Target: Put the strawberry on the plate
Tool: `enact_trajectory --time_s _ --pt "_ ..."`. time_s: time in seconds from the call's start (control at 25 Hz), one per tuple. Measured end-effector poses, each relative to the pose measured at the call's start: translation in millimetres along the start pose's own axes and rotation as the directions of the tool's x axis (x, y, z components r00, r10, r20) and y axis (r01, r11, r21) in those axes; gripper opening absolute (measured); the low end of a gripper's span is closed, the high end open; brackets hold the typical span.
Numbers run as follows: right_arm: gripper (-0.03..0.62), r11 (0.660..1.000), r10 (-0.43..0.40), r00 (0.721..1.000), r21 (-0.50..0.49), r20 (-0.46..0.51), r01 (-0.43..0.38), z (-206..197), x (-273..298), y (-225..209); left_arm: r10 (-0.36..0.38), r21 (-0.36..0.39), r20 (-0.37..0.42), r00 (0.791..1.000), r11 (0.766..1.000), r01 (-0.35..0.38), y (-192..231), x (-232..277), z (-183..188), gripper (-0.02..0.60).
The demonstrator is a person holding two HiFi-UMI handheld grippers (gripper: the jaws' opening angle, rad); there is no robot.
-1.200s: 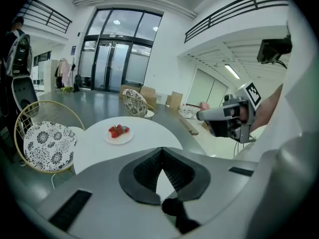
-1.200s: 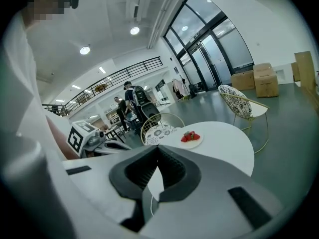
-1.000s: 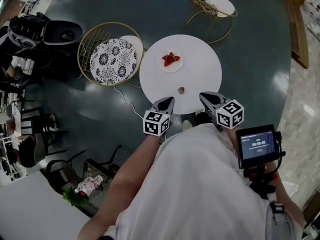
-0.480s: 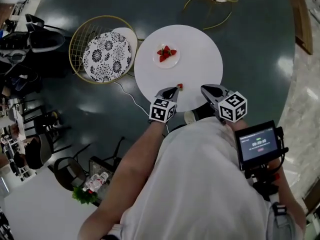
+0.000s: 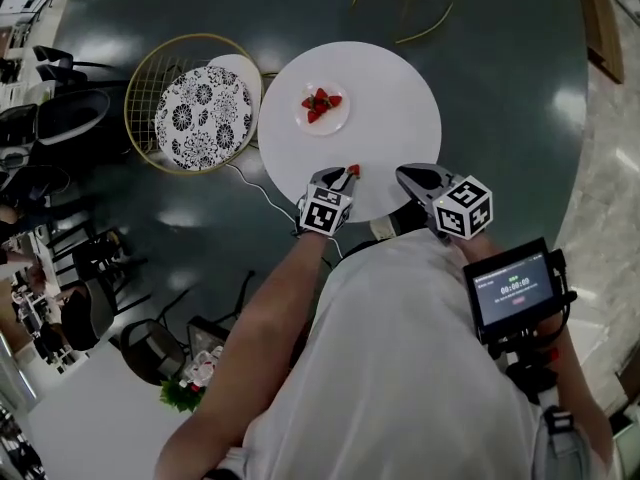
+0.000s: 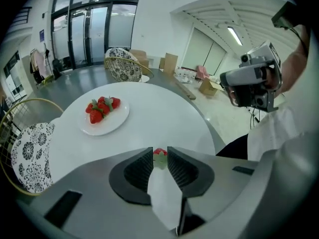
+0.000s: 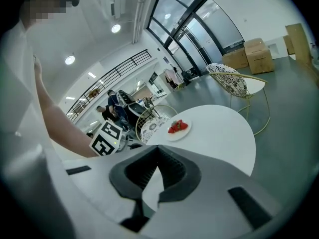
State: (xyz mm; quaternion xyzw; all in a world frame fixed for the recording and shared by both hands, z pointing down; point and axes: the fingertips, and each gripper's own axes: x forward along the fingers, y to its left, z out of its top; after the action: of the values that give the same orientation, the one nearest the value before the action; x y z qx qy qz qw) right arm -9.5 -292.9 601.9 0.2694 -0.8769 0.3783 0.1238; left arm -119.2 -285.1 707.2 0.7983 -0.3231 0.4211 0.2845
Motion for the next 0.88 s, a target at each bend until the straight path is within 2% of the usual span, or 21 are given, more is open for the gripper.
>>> enact_trajectory --time_s 0.12,0.32,0.44,0.64,0.88 --pt "0.006 1.0 -0.012 1.0 0.017 0.007 0.012 -3.0 -1.8 -2.8 -0.005 0.015 -0.023 1.0 1.0 0.005 0.1 5.0 -2.8 0.071" --pt "0.006 0.999 -0.032 0.999 0.039 0.017 0.032 -4.6 -6.8 -8.7 -0.024 0.063 -0.097 0.995 0.998 0.03 -2.3 18.8 -9.9 0.14" --pt "0.006 0.998 -0.044 0.999 0.054 0.024 0.043 -6.5 -8.7 -12.0 -0.021 0.088 -0.138 0.99 0.996 0.033 -0.3 26.7 -16.1 0.147" --pt "0.006 0.996 -0.061 0.998 0.072 0.03 0.059 -8.7 -11.9 -15.7 -0.025 0.055 -0.18 0.983 0.998 0.036 3.0 30.4 -18.3 0.147" --pt "0.006 0.995 -0.063 0.998 0.079 0.03 0.061 -8.6 -11.7 -15.6 -0.051 0.025 -0.182 0.982 0.998 0.056 1.3 33.2 -16.6 0.138"
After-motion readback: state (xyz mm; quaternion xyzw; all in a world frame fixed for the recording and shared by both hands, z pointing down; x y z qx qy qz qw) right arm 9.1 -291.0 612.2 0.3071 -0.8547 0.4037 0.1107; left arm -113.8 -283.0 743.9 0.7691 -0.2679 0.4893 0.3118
